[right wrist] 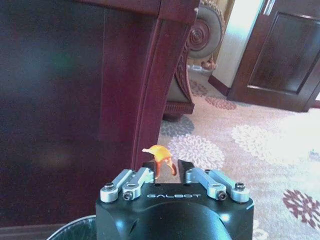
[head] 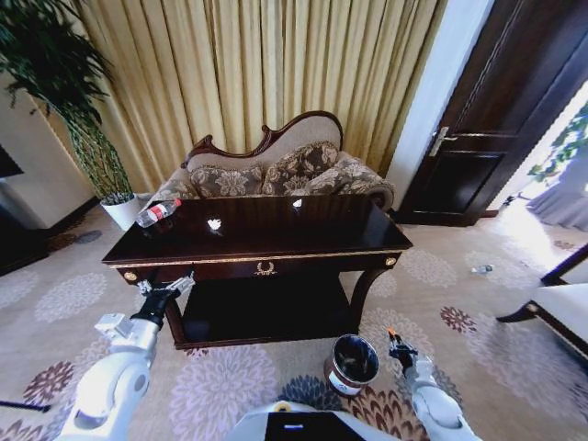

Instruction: Move to the front of the table and place the trash on the table into the trash bin.

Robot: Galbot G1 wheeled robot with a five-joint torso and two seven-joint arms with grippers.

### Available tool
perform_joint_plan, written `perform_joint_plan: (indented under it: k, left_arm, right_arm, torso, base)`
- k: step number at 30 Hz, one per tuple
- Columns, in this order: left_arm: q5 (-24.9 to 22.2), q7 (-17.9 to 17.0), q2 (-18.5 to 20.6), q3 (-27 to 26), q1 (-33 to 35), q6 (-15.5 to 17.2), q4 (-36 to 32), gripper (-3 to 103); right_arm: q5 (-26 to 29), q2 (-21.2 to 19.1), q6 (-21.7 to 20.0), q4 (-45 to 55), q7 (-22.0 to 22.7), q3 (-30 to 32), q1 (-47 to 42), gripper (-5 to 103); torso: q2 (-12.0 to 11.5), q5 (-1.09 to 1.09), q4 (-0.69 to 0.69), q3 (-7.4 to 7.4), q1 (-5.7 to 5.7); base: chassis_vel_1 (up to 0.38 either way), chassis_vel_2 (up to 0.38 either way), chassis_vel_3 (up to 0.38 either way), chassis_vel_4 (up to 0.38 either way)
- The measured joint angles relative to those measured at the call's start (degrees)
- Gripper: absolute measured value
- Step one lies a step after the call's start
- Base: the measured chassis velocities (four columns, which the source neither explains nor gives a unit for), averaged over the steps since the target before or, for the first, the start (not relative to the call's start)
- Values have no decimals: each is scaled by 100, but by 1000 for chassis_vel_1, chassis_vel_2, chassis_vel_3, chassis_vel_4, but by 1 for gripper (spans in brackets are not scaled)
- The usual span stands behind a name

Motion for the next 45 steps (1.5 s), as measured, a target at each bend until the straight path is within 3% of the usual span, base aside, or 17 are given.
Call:
perform_joint_plan:
  k: [5,6,9,11,20,23,25,31,40,45]
  left_arm:
    - [14,0,-29,3,-15,0,-7,100]
    - [14,0,-29,3,-15,0,-7,100]
    - [35,1,-70,20,-4,0,-29,100]
    - [38,0,-78,20,2,0,-34,100]
    - [20,3,-77,-28,14,-5,-67,100]
    - [14,-1,-81,-26,13,-6,-76,100]
    - [5,-5,-94,-5,13,-6,-105,100]
    - [-127,-6,-63,-52,54,116,-295,100]
    - [-563,3,66,-370,143,447,-688,100]
    - [-981,9,224,-821,87,793,-950,100]
  right_arm:
    - [2,-1,95,-8,8,-2,2,45]
    - [2,-1,95,-8,8,-2,2,45]
    - [5,-5,112,6,10,0,-9,61]
    - [9,-5,120,9,13,0,-10,61]
    - [154,-30,223,489,197,-30,-33,97]
    - [438,-112,108,985,282,-53,-42,99]
    - [991,-270,-263,1845,387,-76,-31,100]
    - [1736,-610,-878,3298,446,-51,-26,100]
    - [2027,-779,-1213,4459,491,-76,-220,100]
    - [2316,-777,-1550,5006,488,-129,-121,100]
  torso:
    - [0,0,0,0,0]
    - [0,0,0,0,0]
    - [0,0,0,0,0]
    - [0,0,0,0,0]
    - [0,2,-2,0,0]
    - [0,1,-1,0,0]
    - [0,0,1,0,0]
    - [0,0,0,0,0]
    - [0,-1,-2,0,0]
    - [0,1,0,0,0]
  base:
    - [0,0,0,0]
    - [0,0,0,0]
    - [0,0,0,0]
    - [0,0,0,0]
    - [0,0,0,0]
    - [0,0,0,0]
    - [0,0,0,0]
    - [0,0,0,0]
    - [0,0,0,0]
    - [0,0,0,0]
